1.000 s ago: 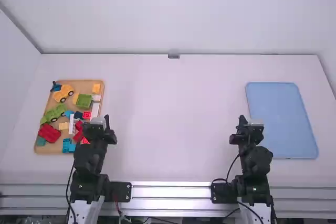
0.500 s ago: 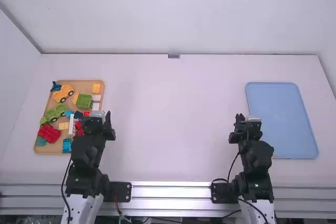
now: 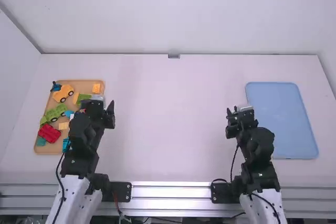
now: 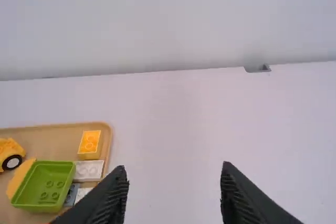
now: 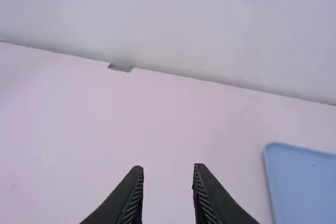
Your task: Assemble lego blocks to make yellow taxi
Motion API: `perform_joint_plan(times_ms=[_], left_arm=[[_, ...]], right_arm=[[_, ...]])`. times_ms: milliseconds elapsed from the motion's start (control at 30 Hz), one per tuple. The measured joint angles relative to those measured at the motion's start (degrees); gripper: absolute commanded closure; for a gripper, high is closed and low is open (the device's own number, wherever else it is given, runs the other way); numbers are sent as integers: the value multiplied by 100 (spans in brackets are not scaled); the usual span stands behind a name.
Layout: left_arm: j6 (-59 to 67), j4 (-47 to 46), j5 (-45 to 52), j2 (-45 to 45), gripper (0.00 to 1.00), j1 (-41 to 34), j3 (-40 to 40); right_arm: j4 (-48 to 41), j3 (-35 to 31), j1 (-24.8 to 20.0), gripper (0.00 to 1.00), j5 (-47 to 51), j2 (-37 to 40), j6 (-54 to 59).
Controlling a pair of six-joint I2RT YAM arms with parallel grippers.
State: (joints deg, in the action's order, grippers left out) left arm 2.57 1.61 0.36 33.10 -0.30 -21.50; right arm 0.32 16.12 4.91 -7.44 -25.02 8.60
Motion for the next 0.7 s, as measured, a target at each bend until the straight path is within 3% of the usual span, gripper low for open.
perform_joint_plan(times_ms=[433, 700], left_arm=[[-457, 168, -374, 1703, 24, -33, -1091], [-1073, 50, -857, 2647, 11, 122, -1692]], right_arm=[[17, 1150, 540, 54, -570, -1639, 619], [68, 2020, 715, 42, -1891, -2964, 1198]])
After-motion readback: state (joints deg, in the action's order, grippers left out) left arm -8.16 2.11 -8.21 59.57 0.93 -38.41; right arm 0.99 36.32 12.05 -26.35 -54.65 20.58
